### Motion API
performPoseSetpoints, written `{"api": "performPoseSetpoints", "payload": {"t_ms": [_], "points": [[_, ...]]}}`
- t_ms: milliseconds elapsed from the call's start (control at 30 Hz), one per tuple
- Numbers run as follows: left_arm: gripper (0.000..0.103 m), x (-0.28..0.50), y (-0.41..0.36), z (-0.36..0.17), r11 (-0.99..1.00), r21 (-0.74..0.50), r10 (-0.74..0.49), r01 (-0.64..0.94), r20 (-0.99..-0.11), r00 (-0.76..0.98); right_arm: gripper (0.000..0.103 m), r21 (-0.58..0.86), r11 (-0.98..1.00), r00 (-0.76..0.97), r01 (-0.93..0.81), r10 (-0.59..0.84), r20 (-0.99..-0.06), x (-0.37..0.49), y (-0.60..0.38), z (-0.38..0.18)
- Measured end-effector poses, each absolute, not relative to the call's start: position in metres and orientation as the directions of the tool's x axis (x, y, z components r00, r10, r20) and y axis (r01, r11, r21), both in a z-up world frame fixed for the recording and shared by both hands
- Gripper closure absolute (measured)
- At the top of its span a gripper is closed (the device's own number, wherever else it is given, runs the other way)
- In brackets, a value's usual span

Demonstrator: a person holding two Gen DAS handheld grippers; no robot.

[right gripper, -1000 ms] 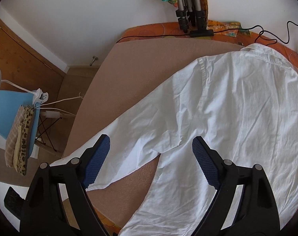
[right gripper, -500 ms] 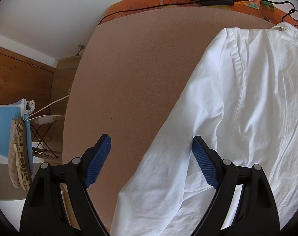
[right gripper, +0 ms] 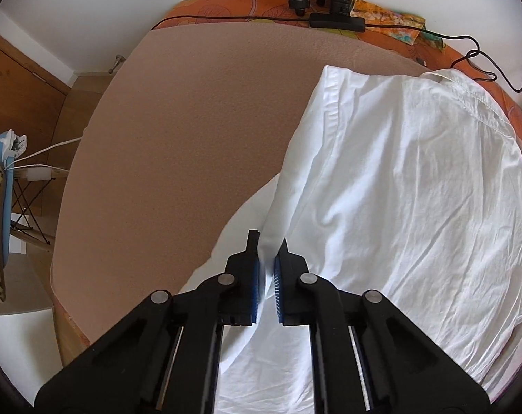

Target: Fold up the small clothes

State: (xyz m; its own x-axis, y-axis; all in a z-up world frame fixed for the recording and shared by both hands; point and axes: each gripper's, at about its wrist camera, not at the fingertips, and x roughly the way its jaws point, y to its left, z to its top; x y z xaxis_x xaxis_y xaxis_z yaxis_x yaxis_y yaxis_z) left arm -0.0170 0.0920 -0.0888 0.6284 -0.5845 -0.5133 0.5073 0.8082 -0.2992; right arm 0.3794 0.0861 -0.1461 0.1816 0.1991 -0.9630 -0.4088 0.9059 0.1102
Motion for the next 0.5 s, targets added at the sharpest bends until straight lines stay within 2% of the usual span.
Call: {"api": "performPoseSetpoints", "payload": {"t_ms": [133,267,400,433,500], "points": [[0.101,-0.014,0.074,-0.099,0.804,-0.269,-0.581,0.531,-0.551,0.6,0.098,0.21,0.9,0.198,-0.383,0.302,-0.933,0.386,0.055,-0.141],[0.1,-0.012,0.061,-0.11,0.814,-0.239,-0.551,0.53,-0.61,0.57,0.098,0.26,0.905,0.199,-0.335,0.338,-0.92,0.388,0.023,-0.154],[0.096,-0.021,0.061,-0.114,0.819,-0.255,-0.54,0.514,-0.644,0.542,0.097,0.205,0.924,0.194,-0.322,0.276,-0.941,0.392,0.01,-0.174],[0.094,-0.025,0.062,-0.114,0.821,-0.258,-0.538,0.51,-0.65,0.537,0.093,0.176,0.93,0.202,-0.324,0.25,-0.947,0.392,0.007,-0.176],[0.092,-0.034,0.066,-0.114,0.826,-0.252,-0.529,0.504,-0.653,0.542,0.073,0.097,0.939,0.242,-0.331,0.184,-0.953,0.392,0.002,-0.173]]}}
